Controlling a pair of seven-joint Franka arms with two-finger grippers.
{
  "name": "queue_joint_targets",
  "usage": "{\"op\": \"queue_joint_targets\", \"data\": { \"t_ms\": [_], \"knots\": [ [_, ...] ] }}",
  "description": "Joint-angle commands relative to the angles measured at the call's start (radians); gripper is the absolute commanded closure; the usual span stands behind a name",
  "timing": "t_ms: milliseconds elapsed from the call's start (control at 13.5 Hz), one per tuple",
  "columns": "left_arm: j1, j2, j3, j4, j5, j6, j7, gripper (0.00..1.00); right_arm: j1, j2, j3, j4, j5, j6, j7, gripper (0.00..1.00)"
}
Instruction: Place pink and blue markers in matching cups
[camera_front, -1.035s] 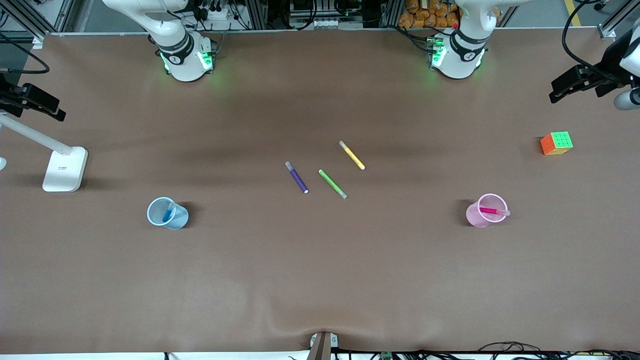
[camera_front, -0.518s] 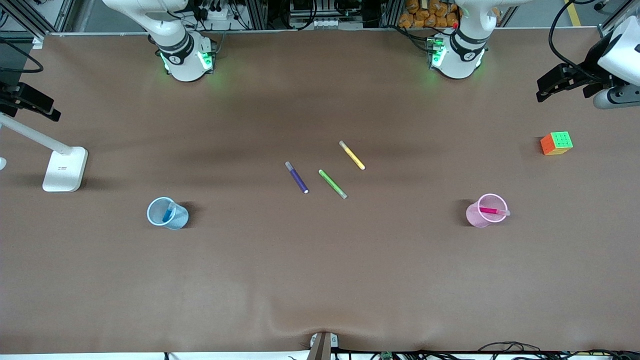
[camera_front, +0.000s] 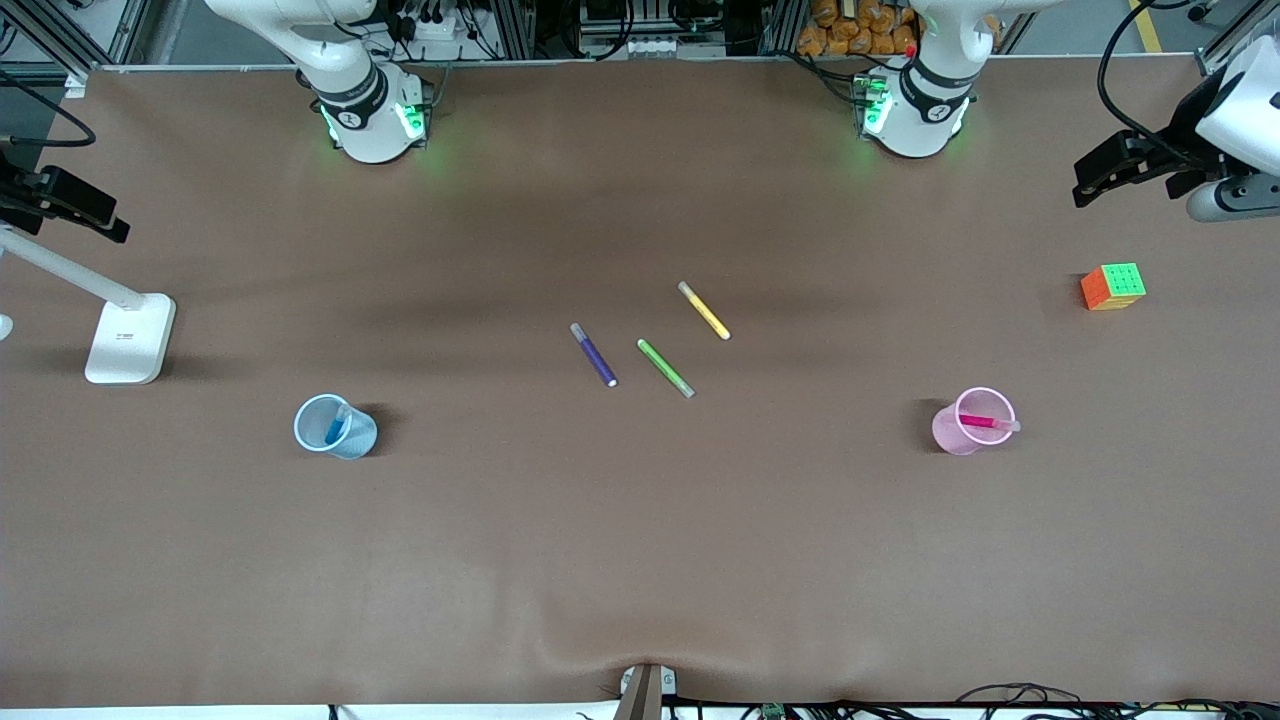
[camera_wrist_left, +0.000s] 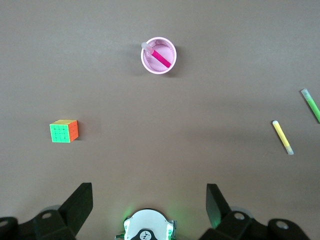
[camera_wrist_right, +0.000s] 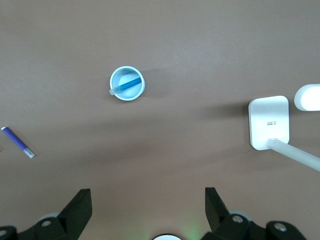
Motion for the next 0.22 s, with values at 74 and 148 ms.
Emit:
{"op": "queue_joint_targets", "data": {
  "t_ms": [74,148],
  "knots": [
    [0.006,0.009,-0.001,0.025,-0.019,-0.008,0.009,0.00,-0.002,0.013,0.004,0.023,0.004,-0.014,0.008,0.00],
    [0.006,0.007,-0.001,0.025,-0.019,-0.008,0.007,0.00,-0.003,0.016,0.004,0.023,0.004,-0.013,0.008,0.00]
  ]
}}
